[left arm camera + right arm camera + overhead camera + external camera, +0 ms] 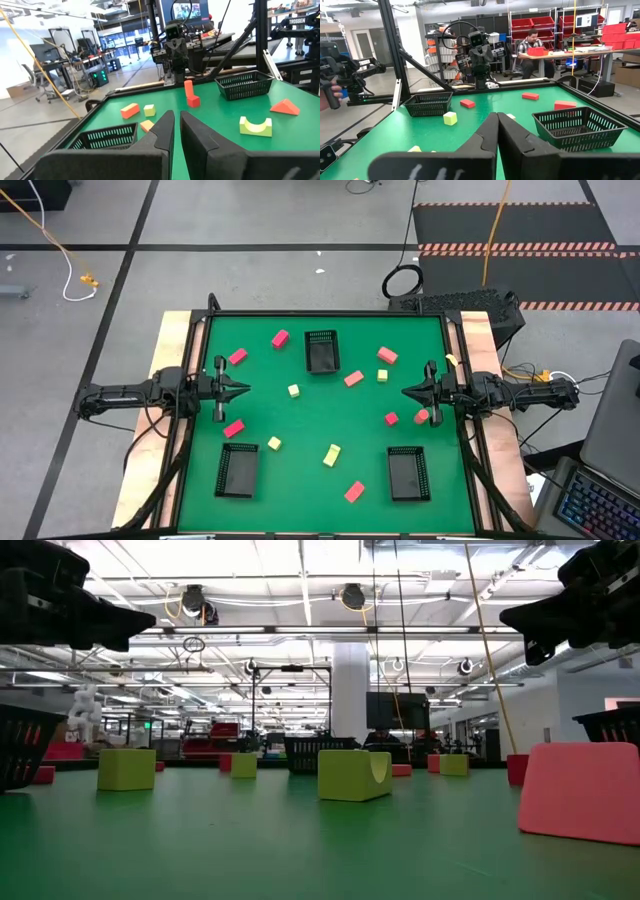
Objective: Sort & place blocks by color
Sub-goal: Put the red block into the top black bin
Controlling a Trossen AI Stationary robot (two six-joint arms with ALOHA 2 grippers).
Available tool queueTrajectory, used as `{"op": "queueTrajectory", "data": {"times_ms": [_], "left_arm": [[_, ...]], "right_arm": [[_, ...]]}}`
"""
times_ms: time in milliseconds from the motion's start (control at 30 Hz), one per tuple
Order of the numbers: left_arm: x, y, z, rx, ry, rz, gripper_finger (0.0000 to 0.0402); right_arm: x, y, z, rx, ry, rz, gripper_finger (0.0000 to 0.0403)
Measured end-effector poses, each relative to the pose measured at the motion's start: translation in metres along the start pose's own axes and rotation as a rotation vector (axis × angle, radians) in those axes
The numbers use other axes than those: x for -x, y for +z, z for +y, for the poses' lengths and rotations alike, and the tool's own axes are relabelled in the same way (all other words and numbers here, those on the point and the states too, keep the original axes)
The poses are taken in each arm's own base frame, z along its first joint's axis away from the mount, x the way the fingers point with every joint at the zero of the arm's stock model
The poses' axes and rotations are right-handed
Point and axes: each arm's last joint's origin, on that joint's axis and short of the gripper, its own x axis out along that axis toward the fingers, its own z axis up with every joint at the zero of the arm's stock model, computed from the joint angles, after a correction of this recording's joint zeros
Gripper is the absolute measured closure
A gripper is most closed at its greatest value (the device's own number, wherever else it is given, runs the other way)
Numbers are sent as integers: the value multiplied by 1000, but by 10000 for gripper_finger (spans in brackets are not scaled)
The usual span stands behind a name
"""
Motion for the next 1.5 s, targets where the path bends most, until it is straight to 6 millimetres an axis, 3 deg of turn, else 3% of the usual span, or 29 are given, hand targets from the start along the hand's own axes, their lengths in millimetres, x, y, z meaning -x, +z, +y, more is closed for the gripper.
{"op": "queueTrajectory", "data": {"times_ms": [333,700,800,933,1133,1300,1500], "left_arm": [[0,2,0,97,3,-19,369],[0,9,4,344,77,-94,362],[-2,3,4,381,127,14,324],[-6,8,7,459,184,145,239],[-19,42,15,474,183,292,137],[-43,65,25,384,305,599,118],[-70,65,57,402,721,977,117]], "right_arm": [[0,0,0,0,0,0,403],[0,0,0,0,0,0,403],[0,0,0,0,0,0,403],[0,0,0,0,0,0,403],[0,0,0,0,0,0,403],[0,0,0,2,0,0,403],[0,0,0,-70,0,0,403]]}}
